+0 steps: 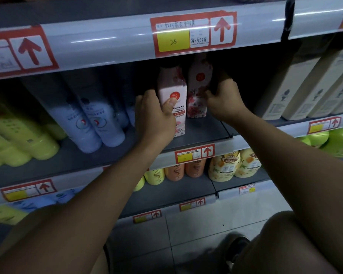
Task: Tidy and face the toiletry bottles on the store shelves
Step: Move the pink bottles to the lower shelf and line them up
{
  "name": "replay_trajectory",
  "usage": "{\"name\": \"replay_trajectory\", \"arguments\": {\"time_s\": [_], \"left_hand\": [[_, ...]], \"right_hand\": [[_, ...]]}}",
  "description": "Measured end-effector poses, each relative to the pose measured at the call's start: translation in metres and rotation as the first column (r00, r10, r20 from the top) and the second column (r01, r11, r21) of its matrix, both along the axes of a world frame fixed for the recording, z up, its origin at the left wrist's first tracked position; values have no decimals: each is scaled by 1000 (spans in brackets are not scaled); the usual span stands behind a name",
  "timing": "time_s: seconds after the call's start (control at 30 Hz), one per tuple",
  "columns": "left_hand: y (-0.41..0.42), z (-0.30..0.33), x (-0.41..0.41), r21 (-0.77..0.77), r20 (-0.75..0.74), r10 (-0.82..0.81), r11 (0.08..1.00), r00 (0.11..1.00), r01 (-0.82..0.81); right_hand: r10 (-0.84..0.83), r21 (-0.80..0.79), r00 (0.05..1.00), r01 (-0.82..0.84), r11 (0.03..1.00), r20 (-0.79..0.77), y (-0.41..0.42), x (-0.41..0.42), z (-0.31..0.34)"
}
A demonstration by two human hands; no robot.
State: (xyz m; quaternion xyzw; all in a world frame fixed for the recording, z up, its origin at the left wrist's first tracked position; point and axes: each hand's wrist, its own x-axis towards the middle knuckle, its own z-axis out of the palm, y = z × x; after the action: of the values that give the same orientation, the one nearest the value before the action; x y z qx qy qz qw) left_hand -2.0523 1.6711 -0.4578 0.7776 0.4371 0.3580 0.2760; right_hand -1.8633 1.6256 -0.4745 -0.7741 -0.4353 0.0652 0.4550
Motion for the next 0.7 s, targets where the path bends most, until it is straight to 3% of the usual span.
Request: {"name": "replay_trajectory", "arguments": {"time_s": [0.7], "left_hand": [[1,-10,15,3,115,79,997,990,-80]], "right_hand": [[-2,69,999,5,998,-50,15,-6,-5]]}}
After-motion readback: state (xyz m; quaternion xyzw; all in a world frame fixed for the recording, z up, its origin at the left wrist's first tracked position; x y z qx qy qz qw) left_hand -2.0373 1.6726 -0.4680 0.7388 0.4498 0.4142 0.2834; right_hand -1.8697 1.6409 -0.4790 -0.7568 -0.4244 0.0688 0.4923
